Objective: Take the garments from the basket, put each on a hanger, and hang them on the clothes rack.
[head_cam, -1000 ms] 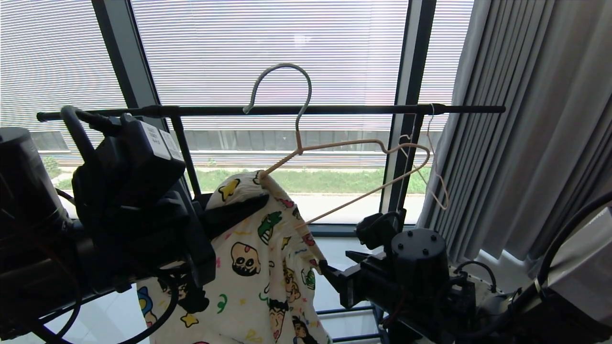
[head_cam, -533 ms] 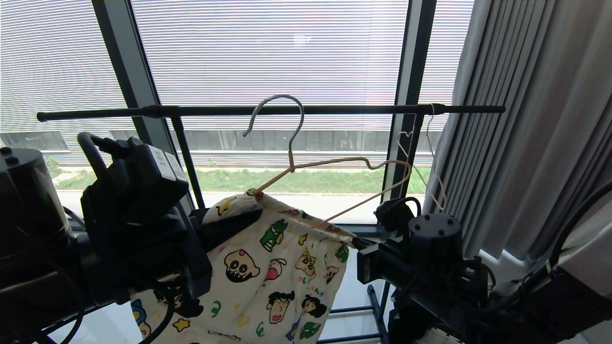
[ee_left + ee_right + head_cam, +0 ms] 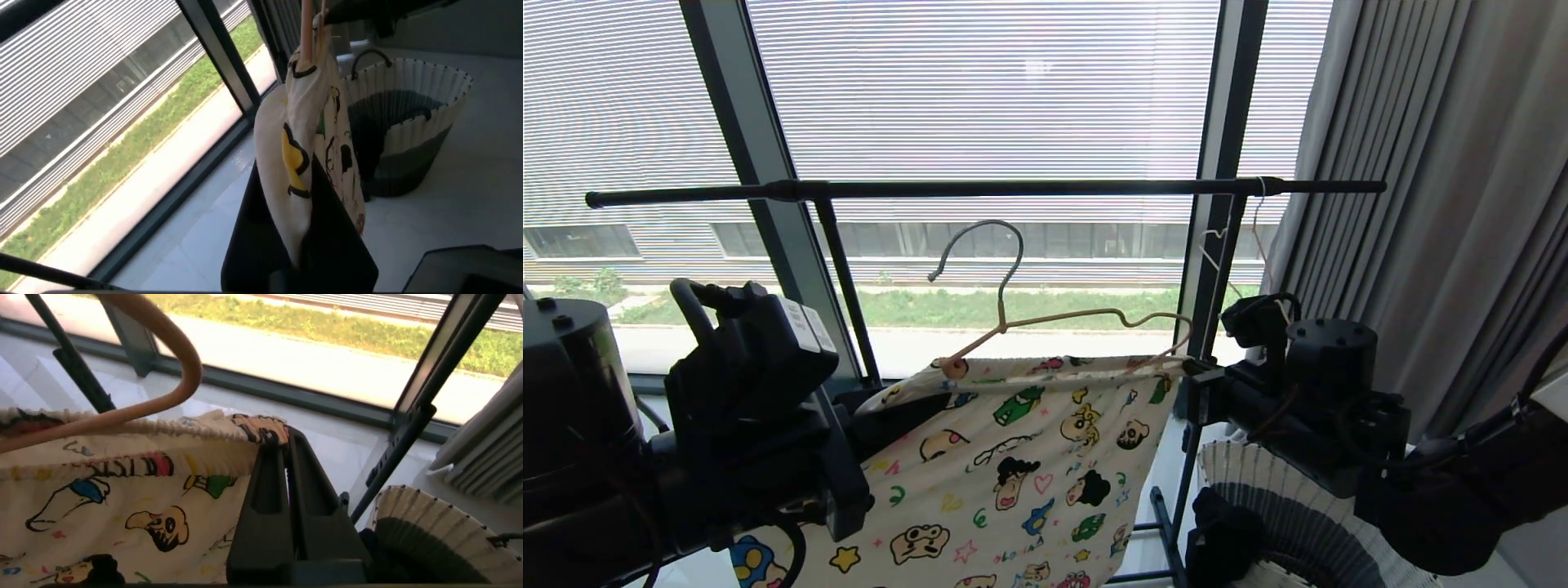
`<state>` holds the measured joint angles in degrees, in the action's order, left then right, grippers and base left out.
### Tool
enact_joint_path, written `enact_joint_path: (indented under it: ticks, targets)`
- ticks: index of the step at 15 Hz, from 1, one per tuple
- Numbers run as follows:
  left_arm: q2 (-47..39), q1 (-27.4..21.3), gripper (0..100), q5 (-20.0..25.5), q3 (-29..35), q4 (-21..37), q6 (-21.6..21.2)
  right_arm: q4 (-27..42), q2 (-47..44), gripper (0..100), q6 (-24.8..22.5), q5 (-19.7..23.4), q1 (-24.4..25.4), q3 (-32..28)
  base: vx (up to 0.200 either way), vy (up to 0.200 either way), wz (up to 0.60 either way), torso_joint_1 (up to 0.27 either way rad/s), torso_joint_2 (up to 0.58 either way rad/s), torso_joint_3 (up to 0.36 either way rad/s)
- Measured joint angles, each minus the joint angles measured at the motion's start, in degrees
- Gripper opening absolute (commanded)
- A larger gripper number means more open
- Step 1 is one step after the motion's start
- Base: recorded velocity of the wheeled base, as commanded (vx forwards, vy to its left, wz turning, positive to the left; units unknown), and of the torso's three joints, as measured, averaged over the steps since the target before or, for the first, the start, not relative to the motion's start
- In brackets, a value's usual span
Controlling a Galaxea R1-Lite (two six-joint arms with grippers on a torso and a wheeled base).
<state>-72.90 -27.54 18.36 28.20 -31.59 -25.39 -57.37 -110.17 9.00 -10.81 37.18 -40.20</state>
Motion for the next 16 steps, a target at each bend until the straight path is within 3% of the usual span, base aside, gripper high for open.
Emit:
enact_joint_path:
  ticks: [9, 12, 14, 15, 16]
  targets:
    - [-2.2, 1.9, 0, -0.5, -5.9, 0.3, -3.2, 1.8, 1.8, 0, -3.8, 2.8, -2.2, -2.5, 0.000, 0.000, 0.00, 0.000, 0.00, 0.000]
    - [-7.3, 1.9, 0, -8.6, -5.1, 0.1, -1.9, 5.4, 5.1, 0, -5.9, 4.9, -1.9, -3.3, 0.000, 0.000, 0.00, 0.000, 0.00, 0.000]
    - [-10.7, 1.9, 0, -10.7, -1.9, -0.1, 1.9, 9.0, 8.5, 0, -7.1, 5.1, 0.2, -3.3, 0.000, 0.000, 0.00, 0.000, 0.00, 0.000]
    - [-11.7, 1.8, 0, -10.8, -0.7, -0.6, 3.1, 11.4, 9.9, 100, -7.3, 5.1, 1.5, -3.1, 0.000, 0.000, 0.00, 0.000, 0.00, 0.000]
    - [-12.4, 1.7, 0, -10.8, 0.0, -1.4, 3.7, 13.1, 11.3, 100, -7.4, 5.1, 2.8, -3.0, 0.000, 0.000, 0.00, 0.000, 0.00, 0.000]
